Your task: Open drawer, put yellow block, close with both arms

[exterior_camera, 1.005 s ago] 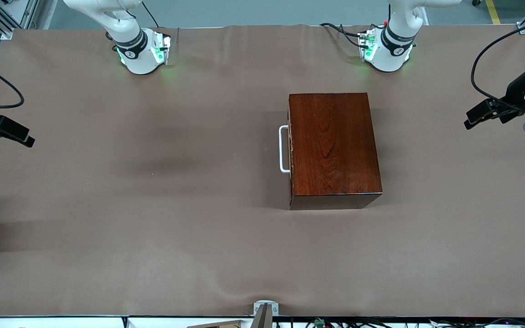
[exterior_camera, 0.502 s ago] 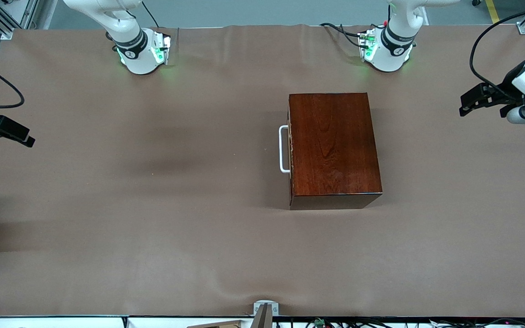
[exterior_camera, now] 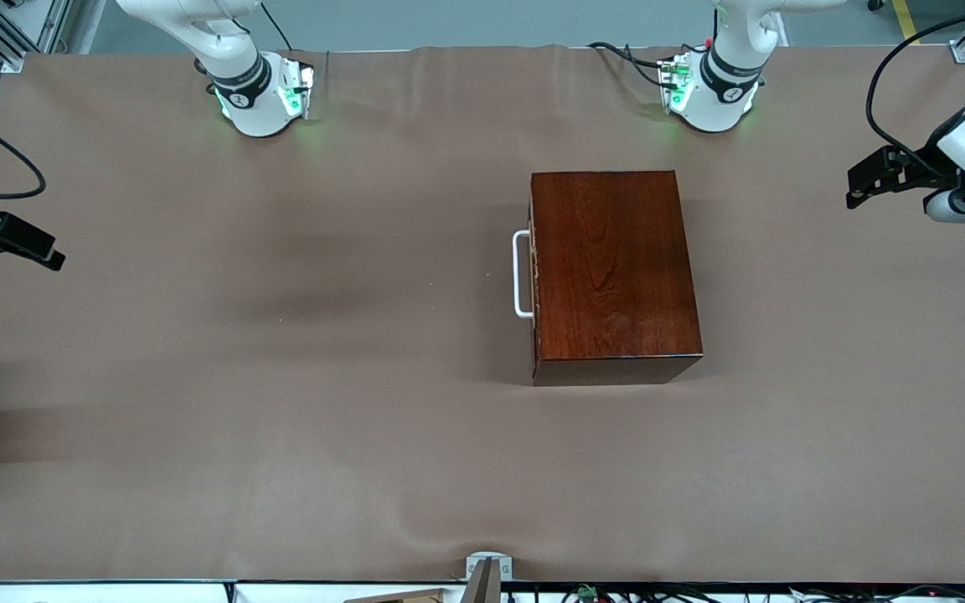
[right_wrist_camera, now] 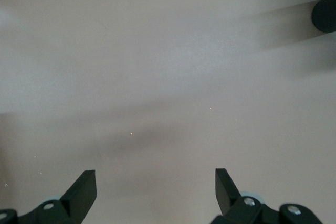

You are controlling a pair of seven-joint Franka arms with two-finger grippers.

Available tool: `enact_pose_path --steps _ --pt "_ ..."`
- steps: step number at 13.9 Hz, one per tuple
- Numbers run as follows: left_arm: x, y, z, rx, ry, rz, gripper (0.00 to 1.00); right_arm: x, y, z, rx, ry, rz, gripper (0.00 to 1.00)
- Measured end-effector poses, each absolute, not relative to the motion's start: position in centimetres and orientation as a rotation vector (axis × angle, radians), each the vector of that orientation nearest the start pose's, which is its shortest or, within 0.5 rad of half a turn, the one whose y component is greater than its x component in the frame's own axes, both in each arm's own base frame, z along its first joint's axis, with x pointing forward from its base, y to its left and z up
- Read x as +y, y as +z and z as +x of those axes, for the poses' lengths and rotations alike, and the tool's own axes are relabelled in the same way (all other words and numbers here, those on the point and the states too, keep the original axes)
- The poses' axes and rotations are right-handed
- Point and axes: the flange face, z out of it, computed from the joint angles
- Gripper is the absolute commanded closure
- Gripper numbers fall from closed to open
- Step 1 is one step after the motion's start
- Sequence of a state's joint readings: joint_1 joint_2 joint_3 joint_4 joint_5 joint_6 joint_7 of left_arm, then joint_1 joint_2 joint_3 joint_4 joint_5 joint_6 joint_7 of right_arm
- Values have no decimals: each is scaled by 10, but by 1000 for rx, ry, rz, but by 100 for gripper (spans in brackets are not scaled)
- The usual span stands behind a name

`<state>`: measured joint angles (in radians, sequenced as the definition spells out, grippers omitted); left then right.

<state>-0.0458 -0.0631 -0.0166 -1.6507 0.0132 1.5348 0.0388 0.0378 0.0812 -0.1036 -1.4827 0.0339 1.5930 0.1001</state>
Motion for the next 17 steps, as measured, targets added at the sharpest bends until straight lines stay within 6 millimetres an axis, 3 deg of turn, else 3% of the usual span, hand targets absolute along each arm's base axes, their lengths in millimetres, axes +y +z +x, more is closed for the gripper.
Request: enact_pose_path --steps 8,17 --pt "-39 611 529 179 138 -3117 0 -32 622 581 257 -45 -3105 0" --pt "-40 619 528 180 112 -3118 0 -32 622 581 257 -45 -3105 0"
